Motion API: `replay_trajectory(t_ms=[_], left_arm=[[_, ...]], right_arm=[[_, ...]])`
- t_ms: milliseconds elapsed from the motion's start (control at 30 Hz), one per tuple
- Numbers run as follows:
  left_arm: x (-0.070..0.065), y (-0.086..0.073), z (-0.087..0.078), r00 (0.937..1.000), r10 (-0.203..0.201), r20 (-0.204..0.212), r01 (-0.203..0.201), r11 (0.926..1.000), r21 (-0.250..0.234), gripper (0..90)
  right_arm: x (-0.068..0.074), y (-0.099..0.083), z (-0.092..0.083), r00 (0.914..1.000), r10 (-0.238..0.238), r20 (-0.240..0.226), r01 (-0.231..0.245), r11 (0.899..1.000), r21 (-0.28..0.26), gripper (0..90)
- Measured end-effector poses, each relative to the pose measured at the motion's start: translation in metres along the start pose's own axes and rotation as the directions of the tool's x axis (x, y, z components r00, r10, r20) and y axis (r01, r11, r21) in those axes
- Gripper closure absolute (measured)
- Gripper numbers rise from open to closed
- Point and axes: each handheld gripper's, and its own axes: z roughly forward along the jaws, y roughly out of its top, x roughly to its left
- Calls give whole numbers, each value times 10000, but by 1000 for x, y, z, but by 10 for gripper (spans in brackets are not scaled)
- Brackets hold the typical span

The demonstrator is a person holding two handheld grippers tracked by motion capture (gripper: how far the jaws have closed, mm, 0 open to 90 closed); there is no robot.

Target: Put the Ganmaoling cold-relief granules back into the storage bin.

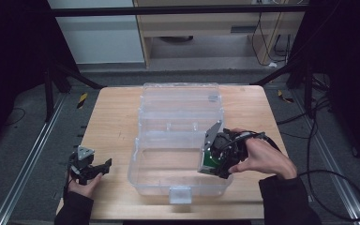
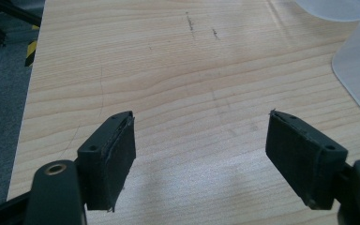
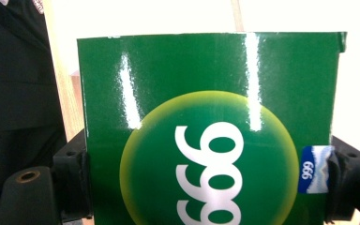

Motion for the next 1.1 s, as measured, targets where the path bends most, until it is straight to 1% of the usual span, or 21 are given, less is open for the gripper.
replay_trajectory(t_ms=[233, 267, 367, 467, 633, 767, 800, 933, 1100], left_arm=[[0, 0, 0, 10000, 7, -4, -7, 10000, -11, 237], [0, 0, 0, 10000, 6, -7, -6, 10000, -16, 237], [0, 0, 0, 10000, 11, -12, -11, 10000, -17, 237], [0, 0, -1, 10000, 7, -13, -7, 10000, -23, 237], [1, 0, -1, 10000, 14, -11, -14, 10000, -26, 237], [1, 0, -1, 10000, 3, -13, -3, 10000, -43, 237], [1, 0, -1, 10000, 0, -12, 0, 10000, -40, 237], [0, 0, -1, 10000, 8, -11, -8, 10000, -33, 237], [0, 0, 0, 10000, 12, -11, -12, 10000, -27, 237]], right_arm=[[3, 1, 13, 9999, -86, -119, 87, 9999, 85, 157], [4, 1, 17, 9997, -219, -69, 220, 9995, 223, 157], [5, 3, 21, 9993, -322, -166, 327, 9991, 270, 157], [6, 4, 23, 9992, -353, -194, 358, 9990, 258, 158], [6, 5, 27, 9989, -464, -109, 469, 9980, 430, 158], [8, 5, 31, 9982, -575, -149, 582, 9971, 491, 158], [9, 6, 32, 9984, -552, -150, 560, 9969, 555, 158], [7, 2, 35, 9991, -357, -212, 366, 9984, 423, 158], [8, -2, 40, 9991, -382, -193, 392, 9979, 518, 158]])
